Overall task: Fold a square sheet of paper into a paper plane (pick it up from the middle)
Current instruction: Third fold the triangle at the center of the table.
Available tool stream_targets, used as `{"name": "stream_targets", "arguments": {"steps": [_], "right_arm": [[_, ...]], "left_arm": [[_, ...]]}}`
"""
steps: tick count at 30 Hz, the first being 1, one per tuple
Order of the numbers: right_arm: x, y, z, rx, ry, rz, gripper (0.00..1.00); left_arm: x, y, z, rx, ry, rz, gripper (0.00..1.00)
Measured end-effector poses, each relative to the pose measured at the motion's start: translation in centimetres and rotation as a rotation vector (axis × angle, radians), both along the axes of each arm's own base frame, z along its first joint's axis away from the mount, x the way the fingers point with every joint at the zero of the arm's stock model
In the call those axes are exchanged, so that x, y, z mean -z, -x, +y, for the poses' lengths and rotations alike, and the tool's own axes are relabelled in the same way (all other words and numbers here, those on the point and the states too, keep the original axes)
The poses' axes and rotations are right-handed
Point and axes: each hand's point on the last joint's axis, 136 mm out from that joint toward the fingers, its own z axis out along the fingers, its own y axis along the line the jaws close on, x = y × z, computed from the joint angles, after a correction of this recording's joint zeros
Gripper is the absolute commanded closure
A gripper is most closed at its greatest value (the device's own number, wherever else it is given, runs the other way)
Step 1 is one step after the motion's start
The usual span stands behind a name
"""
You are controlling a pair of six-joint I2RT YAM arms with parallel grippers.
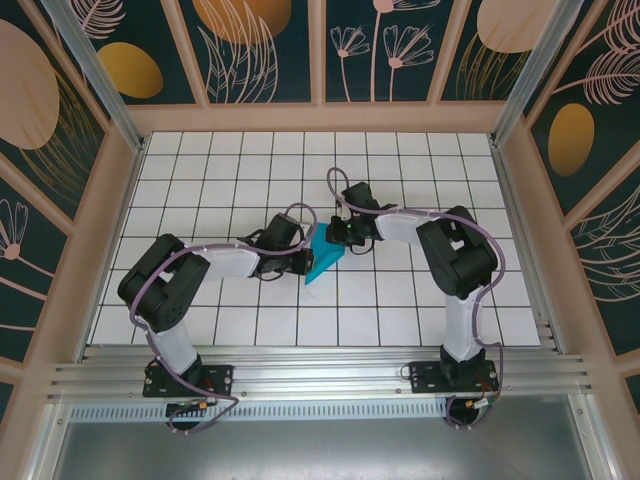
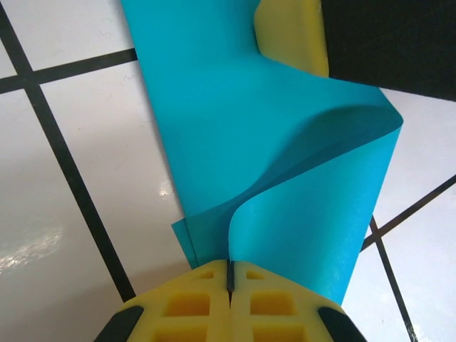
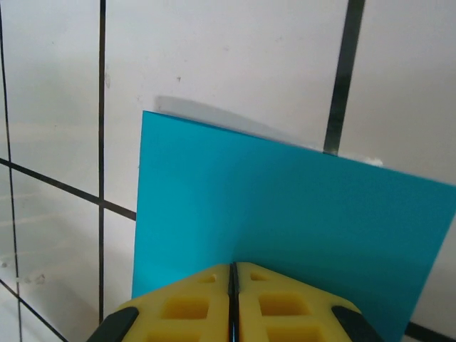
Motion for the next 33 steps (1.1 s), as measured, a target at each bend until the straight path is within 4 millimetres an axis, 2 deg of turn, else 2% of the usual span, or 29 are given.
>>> {"name": "stream_targets", "arguments": {"steps": [10,33], "right_arm": [[0.09,0.03,-0.03,-0.042,0.016,-0.024,0.9],[0.05,0.05,-0.03,-0.05,0.021,-0.027,0.89]], "left_arm": [[-0.57,-0.59,-0.25,0.0,-0.004,-0.015,0.99],[0.16,-0.31,0.05,-0.007,-0.008,-0.01,0.99]]}}
